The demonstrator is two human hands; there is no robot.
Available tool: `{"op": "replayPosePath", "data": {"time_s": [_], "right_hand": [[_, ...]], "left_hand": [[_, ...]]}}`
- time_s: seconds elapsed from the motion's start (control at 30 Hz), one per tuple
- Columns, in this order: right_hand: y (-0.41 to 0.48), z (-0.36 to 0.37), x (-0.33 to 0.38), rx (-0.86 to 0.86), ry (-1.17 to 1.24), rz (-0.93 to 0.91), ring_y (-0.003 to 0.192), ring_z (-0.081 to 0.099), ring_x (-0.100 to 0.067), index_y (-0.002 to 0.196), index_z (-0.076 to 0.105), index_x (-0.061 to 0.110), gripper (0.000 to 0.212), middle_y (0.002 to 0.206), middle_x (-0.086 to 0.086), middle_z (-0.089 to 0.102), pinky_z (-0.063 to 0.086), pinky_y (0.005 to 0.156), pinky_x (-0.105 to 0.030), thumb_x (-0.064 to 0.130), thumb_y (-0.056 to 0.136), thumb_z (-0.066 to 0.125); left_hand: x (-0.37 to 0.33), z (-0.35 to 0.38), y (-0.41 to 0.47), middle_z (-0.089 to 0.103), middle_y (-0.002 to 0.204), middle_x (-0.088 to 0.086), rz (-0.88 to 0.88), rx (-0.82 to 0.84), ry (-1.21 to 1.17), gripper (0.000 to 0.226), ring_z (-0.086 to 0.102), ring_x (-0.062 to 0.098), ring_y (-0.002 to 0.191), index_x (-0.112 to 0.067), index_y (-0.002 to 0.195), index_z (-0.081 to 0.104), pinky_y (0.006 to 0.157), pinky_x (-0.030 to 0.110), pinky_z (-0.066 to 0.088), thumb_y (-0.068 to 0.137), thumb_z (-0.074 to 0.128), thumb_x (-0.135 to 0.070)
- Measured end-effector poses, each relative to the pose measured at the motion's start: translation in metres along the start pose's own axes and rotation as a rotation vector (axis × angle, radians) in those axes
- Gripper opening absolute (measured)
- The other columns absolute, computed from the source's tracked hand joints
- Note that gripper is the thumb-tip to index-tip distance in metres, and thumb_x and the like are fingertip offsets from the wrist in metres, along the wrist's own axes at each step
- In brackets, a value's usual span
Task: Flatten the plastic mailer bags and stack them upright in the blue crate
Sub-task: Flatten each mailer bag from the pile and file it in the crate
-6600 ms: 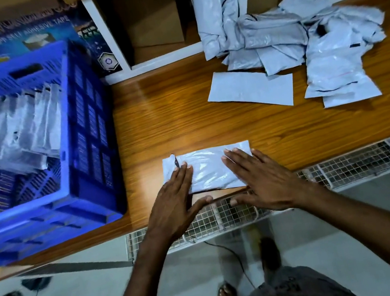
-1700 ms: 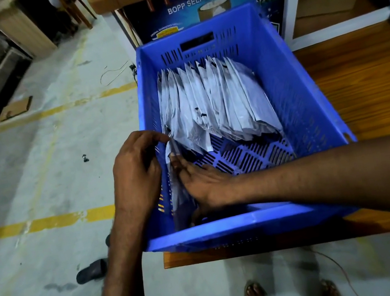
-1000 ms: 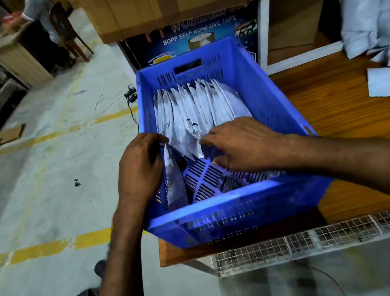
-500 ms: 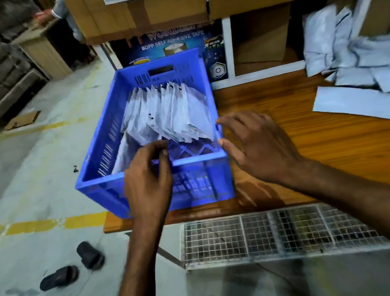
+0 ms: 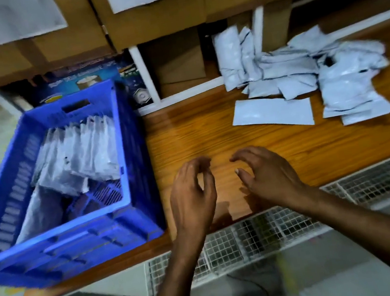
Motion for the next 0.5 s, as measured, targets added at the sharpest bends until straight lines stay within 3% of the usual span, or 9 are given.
{"op": "replayPosePath", "data": {"time_s": [0.13, 0.37, 0.5], "right_hand": [[0.001, -0.02, -0.05, -0.042, -0.058, 0.077, 0.116, 0.057, -0.019, 0.125, 0.066, 0.023, 0.029, 0.127, 0.003, 0.064, 0.046, 0.093, -0.032, 0.025, 0.096, 0.065], [0.014, -0.07, -0.153, -0.18, -0.129, 0.27, 0.115, 0.058, -0.027, 0.122, 0.067, 0.017, 0.03, 0.123, -0.005, 0.067, 0.046, 0.094, -0.036, 0.021, 0.092, 0.066], [0.037, -0.095, -0.231, -0.264, -0.196, 0.409, 0.123, 0.051, -0.035, 0.129, 0.061, 0.014, 0.042, 0.133, -0.011, 0.06, 0.044, 0.098, -0.047, 0.025, 0.089, 0.065]], "left_hand": [[-0.006, 0.063, 0.016, 0.07, 0.109, -0.014, 0.05, 0.184, -0.041, 0.02, 0.062, 0.003, 0.098, -0.027, 0.118, 0.065, 0.07, 0.026, 0.049, 0.099, 0.062, -0.021], [-0.03, 0.191, 0.022, 0.062, 0.132, -0.003, 0.268, 0.606, 0.007, 0.033, 0.054, 0.018, 0.119, -0.025, 0.134, 0.058, 0.093, 0.038, 0.05, 0.103, 0.055, -0.034], [-0.05, 0.252, 0.029, 0.057, 0.137, -0.006, 0.327, 0.646, 0.052, 0.034, 0.049, 0.017, 0.125, -0.026, 0.136, 0.057, 0.098, 0.035, 0.043, 0.106, 0.049, -0.041]]}}
Point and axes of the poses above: each hand's wrist, its own y-axis towards the middle knuckle, its own z-axis out of the palm, x = y × z, the point moved 5 cm from there along y, towards the middle knuckle
